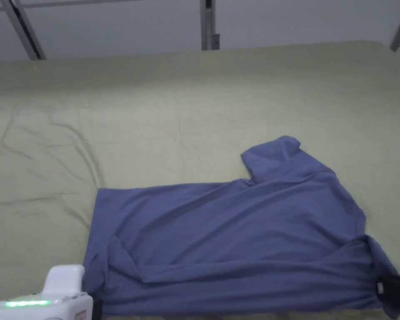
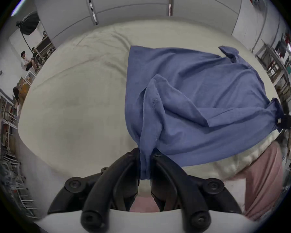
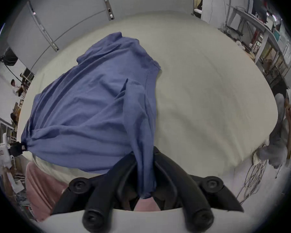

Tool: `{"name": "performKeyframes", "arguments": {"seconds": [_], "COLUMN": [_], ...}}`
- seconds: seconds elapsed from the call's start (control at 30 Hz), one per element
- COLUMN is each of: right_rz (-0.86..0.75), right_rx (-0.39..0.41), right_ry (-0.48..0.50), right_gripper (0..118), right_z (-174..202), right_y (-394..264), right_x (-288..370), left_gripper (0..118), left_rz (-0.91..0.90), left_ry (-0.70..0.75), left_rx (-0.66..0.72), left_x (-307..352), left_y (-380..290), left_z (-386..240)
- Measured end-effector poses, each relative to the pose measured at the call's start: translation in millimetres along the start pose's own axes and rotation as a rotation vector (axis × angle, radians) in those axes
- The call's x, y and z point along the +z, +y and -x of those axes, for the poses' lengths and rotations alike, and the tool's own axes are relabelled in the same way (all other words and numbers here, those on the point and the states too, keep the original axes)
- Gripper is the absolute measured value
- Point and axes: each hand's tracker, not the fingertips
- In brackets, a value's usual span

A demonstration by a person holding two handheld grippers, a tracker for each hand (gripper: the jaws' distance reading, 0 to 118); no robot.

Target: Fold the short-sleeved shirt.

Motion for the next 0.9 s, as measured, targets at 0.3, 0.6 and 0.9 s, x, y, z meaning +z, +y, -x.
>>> {"name": "performKeyframes", "arguments": {"seconds": [0.3, 0.6, 0.9], "right_rz": [-0.065, -0.196, -0.164], "right_rx": [-0.015, 0.009, -0.005], "right_ry": [0.007, 0.014, 0.044], "right_gripper": [93, 0, 0], "right_z": [1.2, 19.8, 35.0], "right_y": [1.6, 48.3, 65.5], "right_x": [13.8, 40.5, 0.7], "left_gripper": [82, 12, 4], "left_rz": [-0.036, -0.2, -0.154], "left_ry": [-0.031, -0.108, -0.145], "left_rx": [0.073, 0.067, 0.105], "left_x": [13.3, 44.8, 7.1], "left_y": [-15.6, 32.0, 62.1], "left_z": [5.8, -11.3, -23.4]}}
